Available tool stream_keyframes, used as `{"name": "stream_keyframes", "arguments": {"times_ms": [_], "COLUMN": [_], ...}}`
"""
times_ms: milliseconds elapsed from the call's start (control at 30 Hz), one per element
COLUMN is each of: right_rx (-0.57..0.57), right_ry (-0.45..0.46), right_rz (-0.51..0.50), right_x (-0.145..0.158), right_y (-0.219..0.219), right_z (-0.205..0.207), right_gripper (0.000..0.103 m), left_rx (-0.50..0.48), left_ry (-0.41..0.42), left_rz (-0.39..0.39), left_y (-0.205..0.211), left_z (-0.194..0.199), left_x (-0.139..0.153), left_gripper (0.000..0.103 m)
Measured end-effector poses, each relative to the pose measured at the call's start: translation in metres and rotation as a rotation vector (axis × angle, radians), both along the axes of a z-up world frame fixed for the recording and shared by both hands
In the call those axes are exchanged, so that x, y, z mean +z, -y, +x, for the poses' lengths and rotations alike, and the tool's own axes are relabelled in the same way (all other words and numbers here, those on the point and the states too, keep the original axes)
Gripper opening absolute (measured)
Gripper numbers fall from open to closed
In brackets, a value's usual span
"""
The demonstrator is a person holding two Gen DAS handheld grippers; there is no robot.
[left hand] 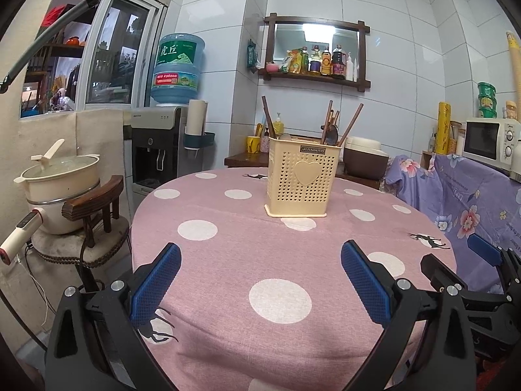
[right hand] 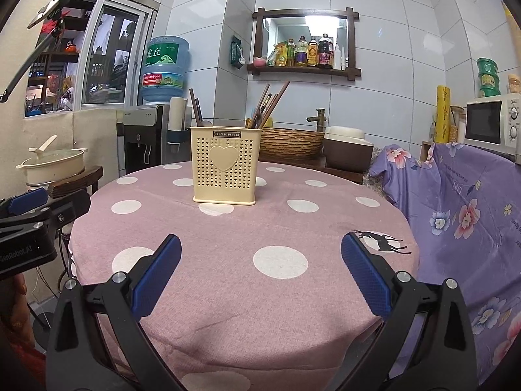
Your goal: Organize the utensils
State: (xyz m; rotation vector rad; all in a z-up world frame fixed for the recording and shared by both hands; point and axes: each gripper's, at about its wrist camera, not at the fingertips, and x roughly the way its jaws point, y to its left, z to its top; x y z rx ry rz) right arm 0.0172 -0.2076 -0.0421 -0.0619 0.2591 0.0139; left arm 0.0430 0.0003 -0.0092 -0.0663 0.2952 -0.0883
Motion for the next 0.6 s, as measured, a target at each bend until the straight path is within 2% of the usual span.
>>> {"name": "stream_keyframes", "arguments": {"times_ms": [600], "right_rx": [0.004], "right_ry": [-0.006], "right_rz": [0.001], "right_x": [0.0], "right_y": [-0.0005], "right_z": [0.0018], "right_gripper": [0.097], "left_rx": [0.004], "left_ry": [-0.004], "left_rz": [0.0], "left_y": [-0.0003], "left_z": [0.0009], "left_x": [-0.0004], "left_gripper": [0.098]}}
